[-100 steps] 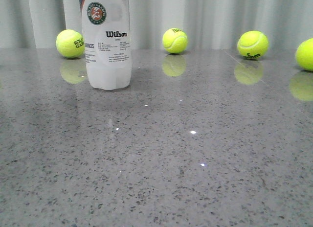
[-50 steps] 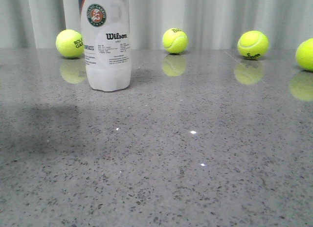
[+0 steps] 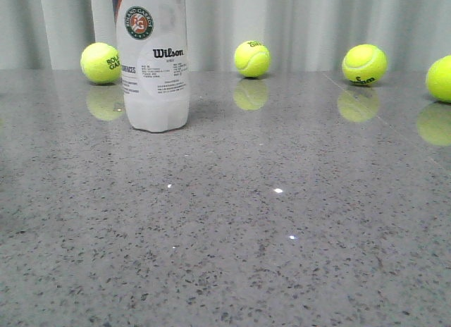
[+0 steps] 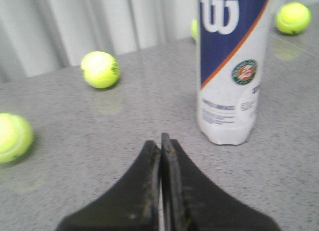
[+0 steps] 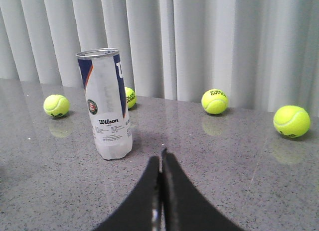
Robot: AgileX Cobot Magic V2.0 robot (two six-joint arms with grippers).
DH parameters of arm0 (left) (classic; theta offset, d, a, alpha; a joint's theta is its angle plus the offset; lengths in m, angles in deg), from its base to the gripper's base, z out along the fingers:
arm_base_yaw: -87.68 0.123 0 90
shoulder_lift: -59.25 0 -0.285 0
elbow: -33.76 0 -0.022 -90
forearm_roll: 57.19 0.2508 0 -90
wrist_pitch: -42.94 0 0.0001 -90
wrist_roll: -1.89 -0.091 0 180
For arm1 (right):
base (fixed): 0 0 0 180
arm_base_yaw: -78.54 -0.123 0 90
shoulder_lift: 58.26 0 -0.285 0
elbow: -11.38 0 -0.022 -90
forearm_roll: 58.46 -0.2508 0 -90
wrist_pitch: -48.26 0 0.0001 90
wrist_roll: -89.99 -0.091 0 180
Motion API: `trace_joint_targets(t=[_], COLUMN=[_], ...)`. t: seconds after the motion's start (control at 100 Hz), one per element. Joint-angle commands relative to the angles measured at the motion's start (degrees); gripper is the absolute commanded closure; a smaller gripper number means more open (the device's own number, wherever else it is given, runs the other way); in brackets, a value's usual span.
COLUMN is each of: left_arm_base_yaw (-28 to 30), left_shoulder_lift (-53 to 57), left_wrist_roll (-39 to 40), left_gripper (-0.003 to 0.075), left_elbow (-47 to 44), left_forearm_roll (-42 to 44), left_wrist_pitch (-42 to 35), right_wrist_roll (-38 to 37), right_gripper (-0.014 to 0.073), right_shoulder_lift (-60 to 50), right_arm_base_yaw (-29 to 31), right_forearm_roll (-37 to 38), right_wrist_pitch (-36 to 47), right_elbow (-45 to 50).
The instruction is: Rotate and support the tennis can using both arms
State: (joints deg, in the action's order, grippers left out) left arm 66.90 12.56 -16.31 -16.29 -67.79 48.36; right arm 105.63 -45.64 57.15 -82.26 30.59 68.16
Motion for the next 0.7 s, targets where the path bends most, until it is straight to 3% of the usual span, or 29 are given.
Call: trace_joint_targets(t=[0.0,0.21,0.28,0.36,0.69], left_arm_base_yaw=[1.1,1.8,2.0,3.5,15.8], left_shoulder_lift=[4.2,10.7,12.2,14.7,36.1], left_wrist_roll=[0.5,0.5,1.9,7.5,13.7], left_gripper=[0.0739,0.0739,0.0739,0.0739,0.0739], left_elbow=[-3.5,-14.4,-17.2,-19.9,-28.2], left_forearm_roll=[-0.8,-0.8,-0.8,-0.1,8.1], left_wrist_pitch=[-9.9,-21.8,-22.7,-21.2,-9.2], right_wrist_roll=[0.2,0.2,0.2,0.2,0.2], right_gripper=[0.0654,0.0654,0.0654,0.0654,0.0654], right_shoulder_lift=[0.7,0.7,0.7,0.7,0.7], right_arm_base_yaw=[0.2,0.2,0.2,0.2,0.2], right_forearm_roll=[-0.7,-0.7,-0.7,-0.7,-0.7], right_wrist_pitch=[4.0,4.0,4.0,4.0,4.0], right_elbow=[-1.4,-1.4,-1.4,-1.4,-1.4])
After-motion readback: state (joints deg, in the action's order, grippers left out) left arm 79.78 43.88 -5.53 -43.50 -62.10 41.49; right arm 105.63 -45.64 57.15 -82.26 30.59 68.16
